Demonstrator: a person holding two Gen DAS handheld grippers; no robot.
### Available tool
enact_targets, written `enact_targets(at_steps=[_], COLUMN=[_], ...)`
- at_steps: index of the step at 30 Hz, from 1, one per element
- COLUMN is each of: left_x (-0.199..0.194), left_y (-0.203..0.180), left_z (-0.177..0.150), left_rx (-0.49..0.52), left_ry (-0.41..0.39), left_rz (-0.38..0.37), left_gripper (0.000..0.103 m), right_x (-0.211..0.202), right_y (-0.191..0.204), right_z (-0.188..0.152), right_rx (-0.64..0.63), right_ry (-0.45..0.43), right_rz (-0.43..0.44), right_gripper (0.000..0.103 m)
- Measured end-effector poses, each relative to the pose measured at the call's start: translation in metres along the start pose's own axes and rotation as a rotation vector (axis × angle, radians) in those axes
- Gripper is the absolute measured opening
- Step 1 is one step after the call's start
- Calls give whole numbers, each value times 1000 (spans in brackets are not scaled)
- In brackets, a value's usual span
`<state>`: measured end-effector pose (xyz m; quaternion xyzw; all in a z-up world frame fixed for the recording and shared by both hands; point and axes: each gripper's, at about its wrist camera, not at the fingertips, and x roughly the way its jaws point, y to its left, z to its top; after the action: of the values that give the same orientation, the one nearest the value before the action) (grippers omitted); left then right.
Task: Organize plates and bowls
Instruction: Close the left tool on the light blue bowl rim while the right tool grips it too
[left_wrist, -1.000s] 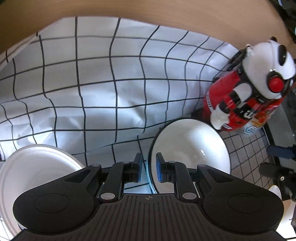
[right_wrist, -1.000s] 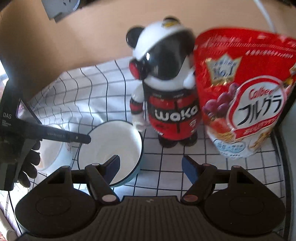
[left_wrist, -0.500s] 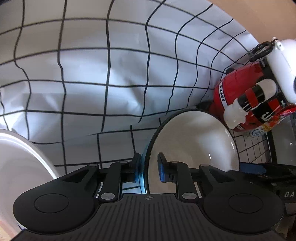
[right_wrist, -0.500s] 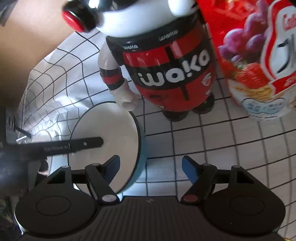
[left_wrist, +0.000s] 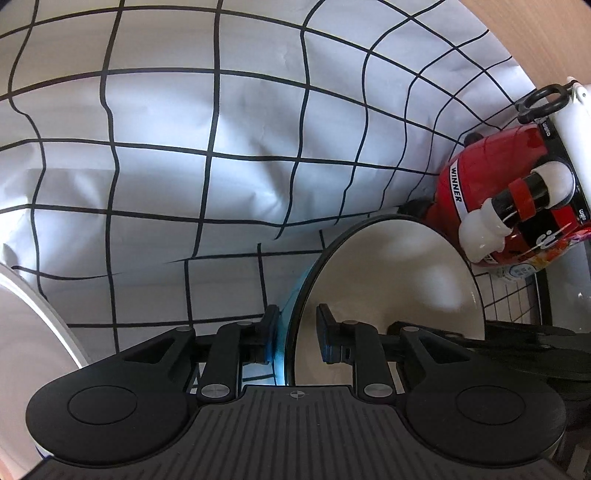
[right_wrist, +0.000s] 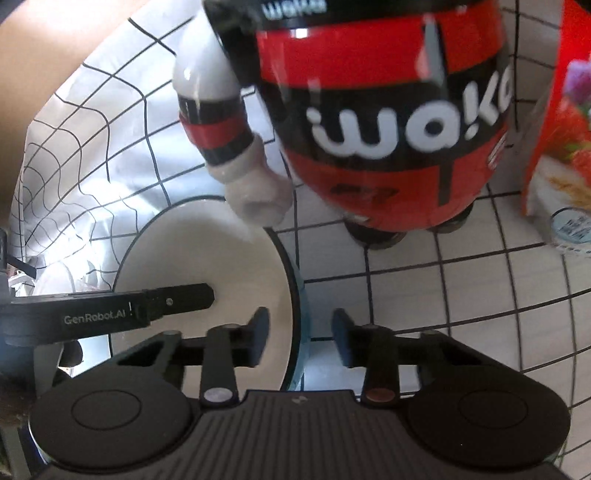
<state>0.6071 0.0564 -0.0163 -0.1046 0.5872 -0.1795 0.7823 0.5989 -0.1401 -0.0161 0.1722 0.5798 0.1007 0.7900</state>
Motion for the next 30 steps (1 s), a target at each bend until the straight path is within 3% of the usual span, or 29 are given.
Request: enact_targets(at_steps=[4, 10, 20, 30], left_x=[1, 1, 1, 2], left_y=[0, 5, -11, -11], left_z=[1, 1, -10, -15], left_rx=[11, -51, 23, 33], left_ry=[7, 12, 49, 78], left_rz=[-4, -15, 38, 23], left_gripper=[24, 23, 22, 22], right_x=[3, 14, 15, 9], right_y=[5, 17, 20, 20], right_z=[-3, -11, -33, -42], right_rx=[-20, -46, -56, -81], right_ry=[-10, 3, 19, 27], right_rz=[8, 15, 22, 16], right_gripper=[32, 26, 24, 24])
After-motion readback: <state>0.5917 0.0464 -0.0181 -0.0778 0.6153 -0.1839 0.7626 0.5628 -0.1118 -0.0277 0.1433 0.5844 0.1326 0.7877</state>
